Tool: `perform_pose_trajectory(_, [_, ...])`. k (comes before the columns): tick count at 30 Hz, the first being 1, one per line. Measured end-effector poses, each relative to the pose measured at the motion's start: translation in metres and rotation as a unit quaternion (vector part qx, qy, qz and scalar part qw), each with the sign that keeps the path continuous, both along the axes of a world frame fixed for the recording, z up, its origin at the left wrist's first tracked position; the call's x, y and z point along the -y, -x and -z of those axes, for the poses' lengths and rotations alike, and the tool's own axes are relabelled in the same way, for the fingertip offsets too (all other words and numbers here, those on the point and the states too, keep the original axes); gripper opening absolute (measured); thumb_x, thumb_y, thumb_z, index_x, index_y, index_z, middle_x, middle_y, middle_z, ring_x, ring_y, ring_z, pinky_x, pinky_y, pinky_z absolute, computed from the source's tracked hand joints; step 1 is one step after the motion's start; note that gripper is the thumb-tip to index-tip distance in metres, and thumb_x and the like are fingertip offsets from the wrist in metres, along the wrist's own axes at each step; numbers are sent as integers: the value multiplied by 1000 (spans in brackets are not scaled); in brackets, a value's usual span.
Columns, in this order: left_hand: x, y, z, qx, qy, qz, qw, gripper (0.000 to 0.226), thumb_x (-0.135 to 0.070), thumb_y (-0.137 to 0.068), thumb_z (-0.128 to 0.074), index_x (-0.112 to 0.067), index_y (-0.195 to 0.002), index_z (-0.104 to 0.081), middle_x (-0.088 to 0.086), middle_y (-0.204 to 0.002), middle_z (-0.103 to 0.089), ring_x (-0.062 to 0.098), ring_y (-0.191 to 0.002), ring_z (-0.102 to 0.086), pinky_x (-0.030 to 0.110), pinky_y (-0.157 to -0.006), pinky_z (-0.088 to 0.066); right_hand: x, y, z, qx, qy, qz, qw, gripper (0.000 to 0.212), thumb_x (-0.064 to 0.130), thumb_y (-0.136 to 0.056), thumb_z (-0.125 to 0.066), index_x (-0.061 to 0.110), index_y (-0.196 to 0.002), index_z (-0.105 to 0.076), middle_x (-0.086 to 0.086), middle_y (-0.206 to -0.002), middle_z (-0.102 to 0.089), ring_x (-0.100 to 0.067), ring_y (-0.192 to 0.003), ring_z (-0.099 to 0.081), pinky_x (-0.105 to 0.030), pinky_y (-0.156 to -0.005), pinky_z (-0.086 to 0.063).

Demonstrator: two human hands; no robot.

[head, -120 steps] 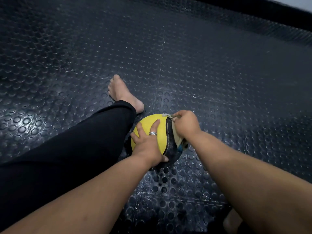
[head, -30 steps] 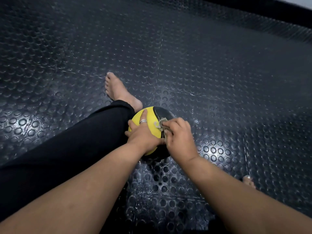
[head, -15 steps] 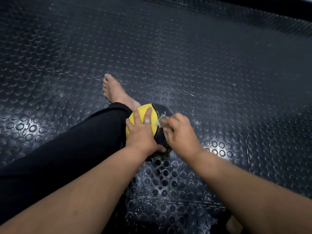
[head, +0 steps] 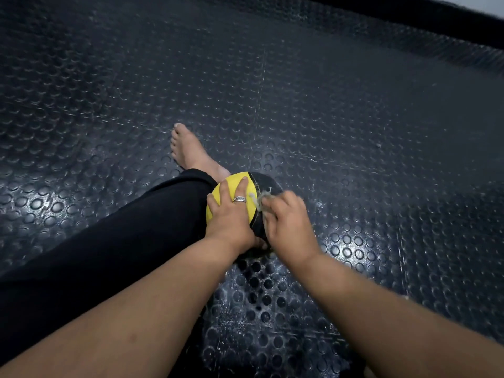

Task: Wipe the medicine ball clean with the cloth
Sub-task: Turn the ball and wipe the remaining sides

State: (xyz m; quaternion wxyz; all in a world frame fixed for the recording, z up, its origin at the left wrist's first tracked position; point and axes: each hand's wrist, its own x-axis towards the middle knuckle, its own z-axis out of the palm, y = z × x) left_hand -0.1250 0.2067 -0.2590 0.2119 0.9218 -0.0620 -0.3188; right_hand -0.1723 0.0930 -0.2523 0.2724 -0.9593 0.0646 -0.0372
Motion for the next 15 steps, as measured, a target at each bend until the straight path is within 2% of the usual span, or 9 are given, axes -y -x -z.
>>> perform_pose_trajectory(4, [2, 7, 1, 16, -7, 20, 1000, 133, -35, -69, -87, -36, -151, 18, 1, -158, 21, 39, -145, 7, 43, -105, -39, 4, 20, 9, 3, -12, 13, 1000, 22, -2, -80, -57, 1, -98, -70, -10, -88, -56, -30, -85, -53, -27, -78, -43])
perform_pose_trajectory(7, [0, 1, 1, 13, -5, 12, 1000, 136, -39, -66, -88, -35, -151, 18, 2, -157, 18, 41, -145, 4, 47, -107, -36, 0, -1, 7, 3, -17, 30, 999, 21, -3, -81, -57, 1, -96, -70, -11, -90, -55, -31, -91, -52, -31, -83, -45])
perform_pose_trajectory(10, [3, 5, -2, 8, -4, 20, 1000, 133, -39, -69, -86, -36, -151, 19, 4, -158, 21, 42, -145, 9, 44, -112, -31, 2, -38, 4, -14, -19, 58, 998, 20, 3, -86, -54, 4, -97, -70, -12, -97, -56, -32, -95, -53, -36, -86, -46])
perform_pose_trajectory(13, [7, 9, -3, 13, -8, 35, 999, 136, -41, -66, -87, -38, -150, 19, 4, -158, 22, 43, -145, 11, 46, -113, -29, 6, -68, 0, -50, -4, 52, 997, 23, 7, -89, -52, 3, -104, -68, -14, -105, -55, -34, -102, -52, -33, -89, -42])
perform_pose_trajectory(15, [5, 4, 0, 7, -6, 26, 1000, 137, -40, -64, -89, -38, -151, 18, 2, -158, 20, 41, -145, 9, 46, -113, -29, 4, -63, -1, -40, 9, 29, 999, 23, 7, -89, -51, 5, -105, -68, -13, -103, -54, -32, -100, -49, -33, -86, -40])
